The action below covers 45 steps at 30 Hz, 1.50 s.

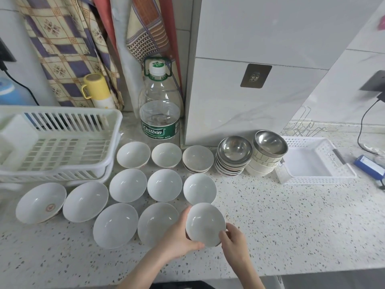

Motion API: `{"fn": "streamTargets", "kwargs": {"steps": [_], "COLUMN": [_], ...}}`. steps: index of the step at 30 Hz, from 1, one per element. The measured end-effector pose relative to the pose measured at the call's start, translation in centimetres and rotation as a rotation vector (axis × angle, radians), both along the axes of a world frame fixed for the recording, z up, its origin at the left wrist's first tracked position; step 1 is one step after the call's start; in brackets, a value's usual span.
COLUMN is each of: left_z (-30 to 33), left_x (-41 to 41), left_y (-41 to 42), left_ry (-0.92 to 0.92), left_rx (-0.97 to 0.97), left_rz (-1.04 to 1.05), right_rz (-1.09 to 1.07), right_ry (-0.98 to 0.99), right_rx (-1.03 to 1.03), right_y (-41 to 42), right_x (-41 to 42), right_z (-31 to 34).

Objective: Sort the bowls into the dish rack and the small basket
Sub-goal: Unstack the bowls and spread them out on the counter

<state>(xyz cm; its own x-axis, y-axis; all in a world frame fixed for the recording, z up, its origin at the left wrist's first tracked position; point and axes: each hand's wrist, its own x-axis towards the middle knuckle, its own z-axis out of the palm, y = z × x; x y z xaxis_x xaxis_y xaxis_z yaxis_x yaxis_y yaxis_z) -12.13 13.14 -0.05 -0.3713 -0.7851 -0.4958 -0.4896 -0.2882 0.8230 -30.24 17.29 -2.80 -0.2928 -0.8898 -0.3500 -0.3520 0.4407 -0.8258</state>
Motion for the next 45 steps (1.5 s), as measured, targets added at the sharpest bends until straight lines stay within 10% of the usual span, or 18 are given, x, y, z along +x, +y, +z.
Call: {"fn": "streamTargets", "kwargs": {"steps": [7, 31, 45], "left_z": [0.4, 0.0, -0.3], "left_x": [-0.4, -0.8, -1.9], "left_y": [0.3, -0.1, -10.9], "left_ry": [-0.31, -0.544, -0.521], "left_rx": [-0.1, -0.174, -0.314], "left_rz": [-0.125, -0.271, 0.094], "right_rz": [0.06, 0.174, -0.166], "right_ry": [0.018, -0.099, 0.207], "right_rx": [0.058, 0.222, -0.07], "right_y": [0.4, -0.5, -6.6], "right_x": [0.0, -1.0, -5.1], "right_z": [-0.3, -0.5, 2.7]}}
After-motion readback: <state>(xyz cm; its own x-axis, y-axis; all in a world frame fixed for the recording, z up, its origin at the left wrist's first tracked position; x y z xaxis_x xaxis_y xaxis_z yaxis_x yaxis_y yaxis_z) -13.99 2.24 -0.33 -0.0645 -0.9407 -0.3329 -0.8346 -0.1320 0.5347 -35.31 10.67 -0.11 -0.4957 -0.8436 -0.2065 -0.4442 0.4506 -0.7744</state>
